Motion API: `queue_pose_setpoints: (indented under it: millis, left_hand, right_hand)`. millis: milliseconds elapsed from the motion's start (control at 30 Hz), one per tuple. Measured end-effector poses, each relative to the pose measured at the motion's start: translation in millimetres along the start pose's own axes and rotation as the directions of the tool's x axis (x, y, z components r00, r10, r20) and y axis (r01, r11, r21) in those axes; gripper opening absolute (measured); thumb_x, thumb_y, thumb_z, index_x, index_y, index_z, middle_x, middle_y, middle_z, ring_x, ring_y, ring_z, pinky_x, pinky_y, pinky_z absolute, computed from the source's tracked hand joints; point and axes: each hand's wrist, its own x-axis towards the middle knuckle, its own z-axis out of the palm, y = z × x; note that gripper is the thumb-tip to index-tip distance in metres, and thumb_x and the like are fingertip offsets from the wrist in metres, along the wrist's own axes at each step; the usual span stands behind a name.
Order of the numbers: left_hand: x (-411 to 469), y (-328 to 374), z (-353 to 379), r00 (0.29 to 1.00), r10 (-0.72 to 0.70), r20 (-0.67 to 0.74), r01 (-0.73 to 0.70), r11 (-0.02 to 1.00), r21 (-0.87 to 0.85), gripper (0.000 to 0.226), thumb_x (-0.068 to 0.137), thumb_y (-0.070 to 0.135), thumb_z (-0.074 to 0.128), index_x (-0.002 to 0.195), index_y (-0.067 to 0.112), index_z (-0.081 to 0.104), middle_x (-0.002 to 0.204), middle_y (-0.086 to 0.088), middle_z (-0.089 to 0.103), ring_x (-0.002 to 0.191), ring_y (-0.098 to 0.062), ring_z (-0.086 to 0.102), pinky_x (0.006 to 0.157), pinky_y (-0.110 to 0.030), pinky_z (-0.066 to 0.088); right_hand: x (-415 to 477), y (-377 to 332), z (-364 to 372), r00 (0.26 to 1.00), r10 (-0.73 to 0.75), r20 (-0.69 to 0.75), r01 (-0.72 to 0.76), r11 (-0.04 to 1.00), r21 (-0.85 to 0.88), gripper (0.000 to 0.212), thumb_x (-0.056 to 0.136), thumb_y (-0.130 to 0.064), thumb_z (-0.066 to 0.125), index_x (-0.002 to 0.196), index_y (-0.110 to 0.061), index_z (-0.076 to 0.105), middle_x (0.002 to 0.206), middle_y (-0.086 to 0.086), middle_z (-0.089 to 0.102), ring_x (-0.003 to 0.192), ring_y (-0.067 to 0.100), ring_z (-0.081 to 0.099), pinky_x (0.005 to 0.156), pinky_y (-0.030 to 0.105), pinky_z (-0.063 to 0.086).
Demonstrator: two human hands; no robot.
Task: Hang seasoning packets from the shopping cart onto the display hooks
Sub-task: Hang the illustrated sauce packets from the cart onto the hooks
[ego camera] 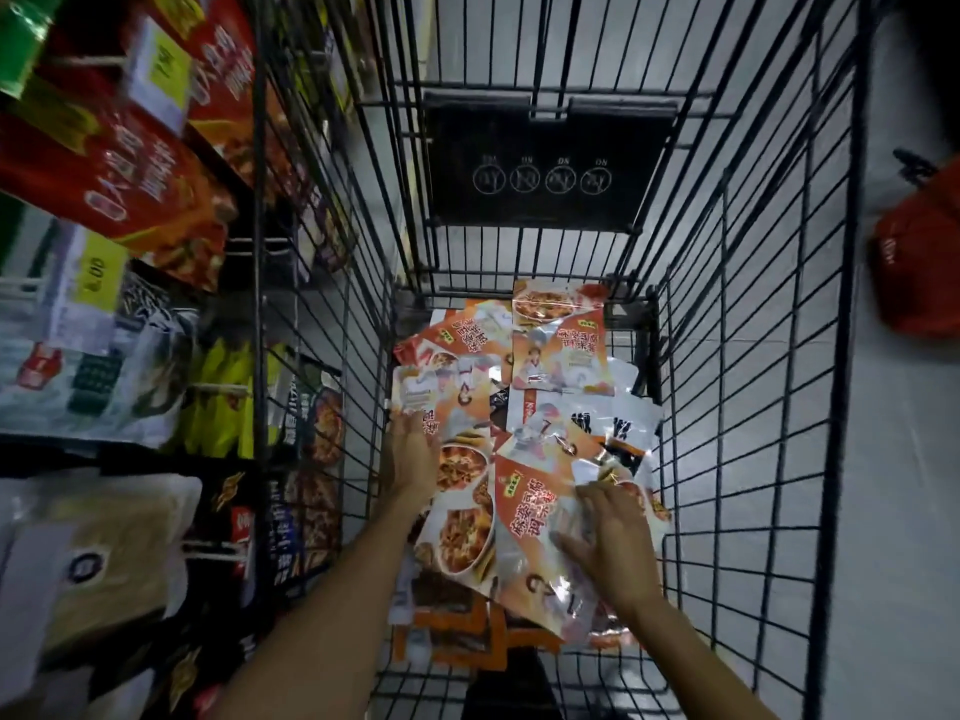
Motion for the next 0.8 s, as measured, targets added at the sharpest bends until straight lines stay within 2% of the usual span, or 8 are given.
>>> queue_pose_setpoints:
  millis: [100,200,300,400,500,600,700,800]
  left_hand:
    - [-2,-4,11,1.0,-0.006,-0.008,0.006,1.0,0.012,0.048,0.099,0.018,0.045,0.145,0.01,0.033,0.156,-0.015,0.015,0.139,-0.034,0.021,0.11,-0.04,0.028]
    - [-10,0,16,0.999,-0.045,0.021,0.044,0.997,0.057,0.054,0.098,0.024,0.045,0.148,0.016,0.025,0.157,-0.011,0.012,0.14,-0.034,0.02,0.102,-0.042,0.038]
    - [-17,8,18,0.995,-0.06,0.075,0.051,0.993,0.106,0.048,0.098,0.026,0.046,0.143,0.013,0.035,0.149,-0.013,0.028,0.13,-0.033,0.036,0.089,-0.038,0.045]
    - [-11,16,3,0.996,0.044,0.08,-0.066,0.95,0.306,0.026,0.097,0.016,0.048,0.118,0.006,0.058,0.119,-0.014,0.057,0.104,-0.029,0.058,0.074,-0.032,0.046]
    - [16,26,-15,0.921,0.368,0.125,-0.378,0.774,0.508,0.031,0.093,0.012,0.051,0.123,0.01,0.057,0.118,-0.013,0.061,0.108,-0.028,0.058,0.085,-0.035,0.049]
    - [43,40,-17,0.679,0.664,0.314,-0.707,0.476,0.523,0.046,0.095,0.014,0.048,0.14,0.021,0.04,0.137,-0.012,0.049,0.125,-0.03,0.046,0.101,-0.042,0.041]
    - [63,44,-6,0.564,0.633,0.53,-0.798,0.254,0.546,0.064,0.09,0.007,0.054,0.145,0.029,0.031,0.153,-0.006,0.028,0.141,-0.025,0.026,0.114,-0.045,0.022]
    - [75,43,0,0.563,0.609,0.559,-0.802,0.239,0.547,0.058,0.085,0.007,0.06,0.137,0.025,0.042,0.147,-0.006,0.038,0.137,-0.023,0.031,0.115,-0.041,0.018]
  right_hand:
    - [3,7,1,0.999,-0.012,-0.036,0.009,0.996,-0.09,0.061,0.075,-0.04,0.077,0.127,-0.02,0.053,0.127,0.003,0.052,0.114,0.019,0.047,0.097,0.028,0.039]
    - [1,9,-2,0.996,0.078,-0.047,-0.084,0.987,-0.14,0.062,0.076,-0.04,0.075,0.13,-0.02,0.051,0.131,0.004,0.05,0.117,0.022,0.047,0.099,0.037,0.042]
    - [-4,8,-3,0.973,0.22,-0.075,-0.226,0.969,-0.094,0.06,0.077,-0.036,0.076,0.129,-0.02,0.052,0.13,0.008,0.05,0.118,0.026,0.046,0.099,0.039,0.042]
    - [-6,7,-9,0.92,0.371,-0.127,-0.383,0.919,-0.094,0.054,0.08,-0.034,0.073,0.128,-0.016,0.054,0.122,0.011,0.053,0.114,0.029,0.049,0.095,0.04,0.043]
    - [-3,7,-14,0.908,0.383,-0.168,-0.403,0.91,-0.1,0.05,0.084,-0.034,0.068,0.126,-0.01,0.054,0.12,0.014,0.053,0.112,0.029,0.049,0.094,0.038,0.041]
    - [9,-2,-14,0.957,0.247,-0.15,-0.246,0.969,0.03,0.058,0.081,-0.039,0.071,0.127,-0.008,0.052,0.124,0.013,0.051,0.115,0.027,0.047,0.096,0.035,0.041]
    - [24,-12,-6,0.988,0.149,-0.028,-0.149,0.989,-0.008,0.077,0.075,-0.046,0.076,0.135,-0.012,0.042,0.132,0.008,0.047,0.122,0.024,0.044,0.104,0.036,0.039]
    - [30,-8,-1,0.987,0.159,0.003,-0.158,0.981,-0.112,0.078,0.074,-0.044,0.076,0.135,-0.015,0.039,0.133,0.007,0.046,0.122,0.023,0.043,0.105,0.033,0.036]
